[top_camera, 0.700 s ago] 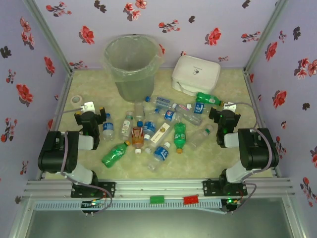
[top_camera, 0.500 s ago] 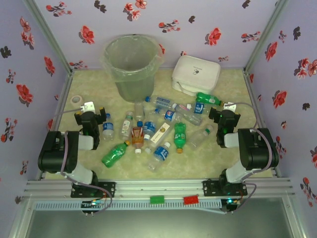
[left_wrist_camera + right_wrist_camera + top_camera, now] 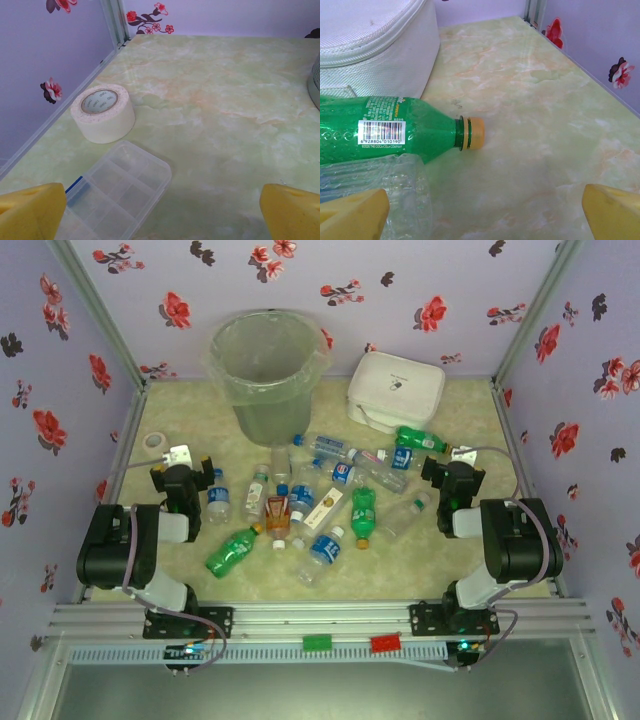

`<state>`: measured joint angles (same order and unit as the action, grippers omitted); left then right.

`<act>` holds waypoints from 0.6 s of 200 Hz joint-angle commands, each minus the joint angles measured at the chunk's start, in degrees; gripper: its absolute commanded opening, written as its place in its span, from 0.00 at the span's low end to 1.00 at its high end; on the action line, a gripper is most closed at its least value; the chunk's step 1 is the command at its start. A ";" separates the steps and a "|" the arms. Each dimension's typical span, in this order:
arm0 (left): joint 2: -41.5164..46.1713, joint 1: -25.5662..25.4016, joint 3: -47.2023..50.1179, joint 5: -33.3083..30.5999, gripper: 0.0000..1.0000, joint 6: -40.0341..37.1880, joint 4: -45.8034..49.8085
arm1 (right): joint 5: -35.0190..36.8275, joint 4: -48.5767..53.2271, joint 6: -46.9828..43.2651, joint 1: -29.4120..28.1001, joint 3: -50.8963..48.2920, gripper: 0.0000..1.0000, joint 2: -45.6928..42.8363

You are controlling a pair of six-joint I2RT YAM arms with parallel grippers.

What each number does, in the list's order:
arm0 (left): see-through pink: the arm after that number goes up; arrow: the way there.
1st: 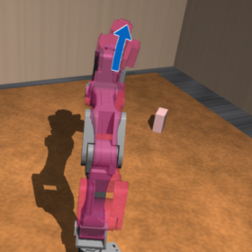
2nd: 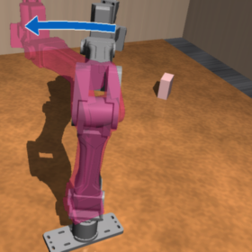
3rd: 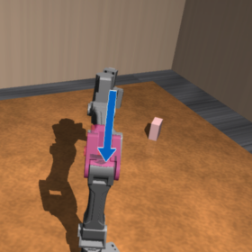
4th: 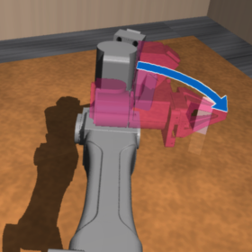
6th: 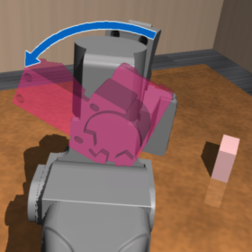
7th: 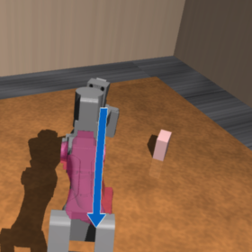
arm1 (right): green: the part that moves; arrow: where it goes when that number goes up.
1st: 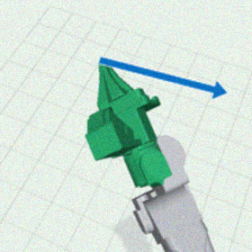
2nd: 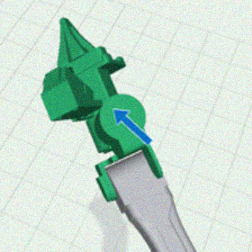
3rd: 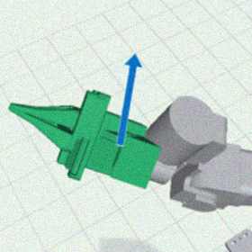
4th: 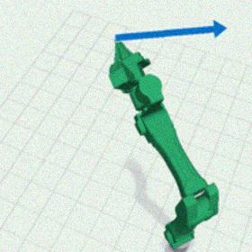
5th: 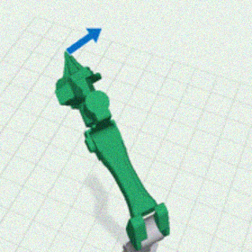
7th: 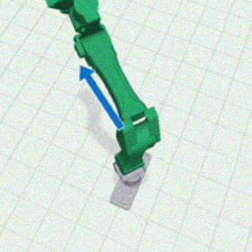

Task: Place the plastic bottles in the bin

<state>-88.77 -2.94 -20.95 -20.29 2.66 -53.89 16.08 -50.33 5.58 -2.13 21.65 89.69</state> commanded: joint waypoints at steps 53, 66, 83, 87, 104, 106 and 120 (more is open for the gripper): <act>-0.07 0.41 -0.58 0.78 1.00 0.60 -0.01 | -0.61 -1.50 -0.05 0.20 0.03 1.00 -0.33; -0.05 0.46 -0.54 0.77 0.99 0.59 -0.08 | -0.59 -1.53 -0.05 0.19 0.00 0.99 -0.33; -0.04 0.39 -0.50 0.58 0.99 0.53 -0.21 | -0.83 -1.30 -0.20 0.20 0.21 1.00 -0.47; 0.14 0.39 -0.41 0.04 1.00 0.51 -0.38 | -0.86 -0.96 -0.29 0.15 0.23 1.00 -0.71; 1.72 0.27 0.65 0.10 1.00 0.40 -0.71 | -0.70 3.52 -0.83 -0.28 0.97 1.00 -4.39; 1.57 0.16 0.98 0.04 1.00 0.04 -1.47 | -0.61 4.50 -0.84 -0.30 1.23 1.00 -4.95; 2.10 -1.47 2.65 -0.61 1.00 -2.43 -4.87 | 0.52 11.31 -0.67 -0.59 3.10 1.00 -9.10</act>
<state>-88.42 -3.14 -20.58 -19.92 2.63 -54.33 15.81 -47.16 5.54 -2.15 21.74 87.07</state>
